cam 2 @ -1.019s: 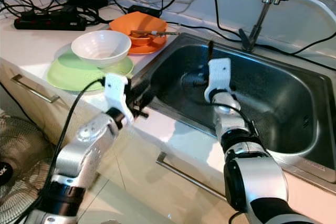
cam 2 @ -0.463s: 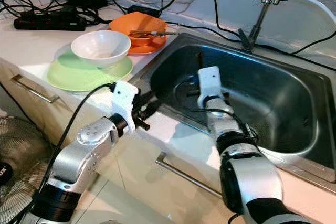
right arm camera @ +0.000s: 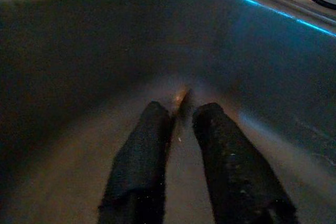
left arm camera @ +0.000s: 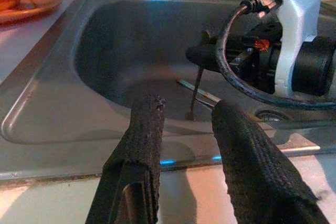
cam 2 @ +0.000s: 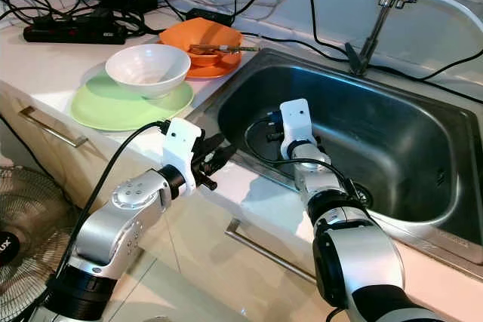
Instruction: Kitchen organization
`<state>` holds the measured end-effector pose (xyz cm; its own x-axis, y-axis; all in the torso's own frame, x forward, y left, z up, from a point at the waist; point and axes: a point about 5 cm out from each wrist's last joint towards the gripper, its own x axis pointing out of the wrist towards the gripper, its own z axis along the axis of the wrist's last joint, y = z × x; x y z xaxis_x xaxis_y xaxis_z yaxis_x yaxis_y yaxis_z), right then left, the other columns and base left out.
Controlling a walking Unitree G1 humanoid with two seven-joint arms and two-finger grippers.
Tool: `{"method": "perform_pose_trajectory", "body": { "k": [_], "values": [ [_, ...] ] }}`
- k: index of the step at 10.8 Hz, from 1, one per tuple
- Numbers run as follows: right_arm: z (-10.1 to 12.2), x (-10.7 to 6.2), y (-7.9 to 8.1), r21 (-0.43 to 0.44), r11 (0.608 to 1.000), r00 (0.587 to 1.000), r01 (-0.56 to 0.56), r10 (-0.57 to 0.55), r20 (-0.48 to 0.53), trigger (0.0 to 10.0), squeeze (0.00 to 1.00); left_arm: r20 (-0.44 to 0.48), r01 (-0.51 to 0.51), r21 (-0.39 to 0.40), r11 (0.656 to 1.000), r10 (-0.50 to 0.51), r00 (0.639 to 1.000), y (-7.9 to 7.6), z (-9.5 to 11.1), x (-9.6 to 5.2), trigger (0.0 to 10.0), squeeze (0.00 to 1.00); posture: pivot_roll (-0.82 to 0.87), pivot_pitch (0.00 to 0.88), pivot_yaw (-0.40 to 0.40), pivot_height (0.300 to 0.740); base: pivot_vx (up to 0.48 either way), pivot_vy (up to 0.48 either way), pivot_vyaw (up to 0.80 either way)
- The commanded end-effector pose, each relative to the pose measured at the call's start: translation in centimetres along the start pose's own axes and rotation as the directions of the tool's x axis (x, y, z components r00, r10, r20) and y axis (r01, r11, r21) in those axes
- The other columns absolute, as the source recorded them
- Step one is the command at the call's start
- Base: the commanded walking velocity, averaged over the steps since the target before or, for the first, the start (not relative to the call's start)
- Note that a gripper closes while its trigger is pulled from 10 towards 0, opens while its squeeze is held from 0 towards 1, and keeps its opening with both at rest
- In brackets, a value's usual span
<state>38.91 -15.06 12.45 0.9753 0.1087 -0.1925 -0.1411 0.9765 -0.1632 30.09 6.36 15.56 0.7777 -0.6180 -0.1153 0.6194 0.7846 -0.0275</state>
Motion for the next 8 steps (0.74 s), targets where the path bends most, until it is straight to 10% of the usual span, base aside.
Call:
{"method": "perform_pose_trajectory", "body": {
  "k": [1, 2, 4, 5, 6, 7, 8],
  "values": [
    [-0.5, -0.1, 0.2, -0.005, 1.000, 0.999, -0.011, 0.011, -0.031, 10.0, 1.00, 0.006, 0.020, 0.007, 1.000, -0.020, 1.000, -0.5, 0.2, -0.1, 10.0, 0.00, 0.28, 0.000, -0.049, 0.740, 0.000, 0.000, 0.00],
    [-0.5, -0.1, 0.2, -0.006, 1.000, 0.999, -0.011, 0.011, -0.031, 10.0, 0.00, 0.007, 0.019, 0.006, 1.000, -0.019, 1.000, -0.5, 0.3, 0.0, 10.0, 0.00, 0.28, 0.000, -0.050, 0.740, 0.000, 0.000, 0.00],
    [0.5, 0.1, 0.2, 0.002, 1.000, 1.000, -0.016, 0.016, 0.021, 10.0, 0.00, 0.019, 0.003, 0.002, 1.000, -0.003, 1.000, -0.4, 0.5, 0.1, 10.0, 0.00, 0.28, 0.010, -0.053, 0.740, 0.000, 0.000, 0.00],
    [1.9, 0.3, -0.2, 0.026, 1.000, 0.997, -0.010, 0.007, 0.078, 10.0, 0.78, 0.037, -0.017, 0.006, 1.000, 0.016, 0.999, -0.1, 0.7, 0.1, 10.0, 0.00, 0.27, 0.013, -0.056, 0.740, 0.000, 0.000, 0.00],
    [2.6, 0.4, -0.3, 0.029, 1.000, 0.995, -0.005, 0.002, 0.098, 10.0, 1.00, 0.042, -0.019, 0.004, 1.000, 0.019, 0.999, -0.1, 0.8, 0.2, 10.0, 0.00, 0.27, 0.014, -0.057, 0.740, 0.000, 0.000, 0.00],
    [3.9, 0.6, -0.4, 0.022, 1.000, 0.989, 0.000, -0.003, 0.146, 10.0, 0.00, 0.043, -0.024, 0.004, 1.000, 0.024, 0.999, 0.0, 0.8, 0.3, 10.0, 0.00, 0.27, 0.016, -0.058, 0.740, 0.000, 0.000, 0.00],
    [4.6, 0.6, -0.4, 0.030, 1.000, 0.984, -0.004, -0.002, 0.177, 10.0, 0.00, 0.045, -0.025, 0.005, 1.000, 0.025, 0.999, 0.0, 0.9, 0.3, 10.0, 0.00, 0.26, 0.016, -0.058, 0.740, 0.000, 0.000, 0.00]
  ]
}}
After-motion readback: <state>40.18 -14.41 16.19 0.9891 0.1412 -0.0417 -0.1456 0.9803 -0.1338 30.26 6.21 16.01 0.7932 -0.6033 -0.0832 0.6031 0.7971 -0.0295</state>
